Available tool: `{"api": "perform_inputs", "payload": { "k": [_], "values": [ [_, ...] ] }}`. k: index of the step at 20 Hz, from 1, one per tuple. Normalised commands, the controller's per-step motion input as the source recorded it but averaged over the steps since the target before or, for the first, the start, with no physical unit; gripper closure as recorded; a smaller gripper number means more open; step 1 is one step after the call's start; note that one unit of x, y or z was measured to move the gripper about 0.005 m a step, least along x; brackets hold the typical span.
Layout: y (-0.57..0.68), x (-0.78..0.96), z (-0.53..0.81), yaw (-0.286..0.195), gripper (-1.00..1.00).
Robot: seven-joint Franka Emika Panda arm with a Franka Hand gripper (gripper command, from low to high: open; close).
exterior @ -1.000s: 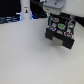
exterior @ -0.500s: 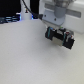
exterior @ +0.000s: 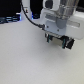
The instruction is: Open the kcup holder, insert the kcup into the holder, and close the kcup holder
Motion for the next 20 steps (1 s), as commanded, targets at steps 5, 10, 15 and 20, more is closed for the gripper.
{"api": "perform_inputs", "payload": {
  "k": [5,10,15,20],
  "values": [
    [0.42,-0.26,0.01,0.154,-1.0],
    [0.51,-0.25,0.03,0.119,-1.0],
    [0.32,-0.4,-0.04,0.136,-1.0],
    [0.43,-0.44,0.0,0.12,-1.0]
  ]
}}
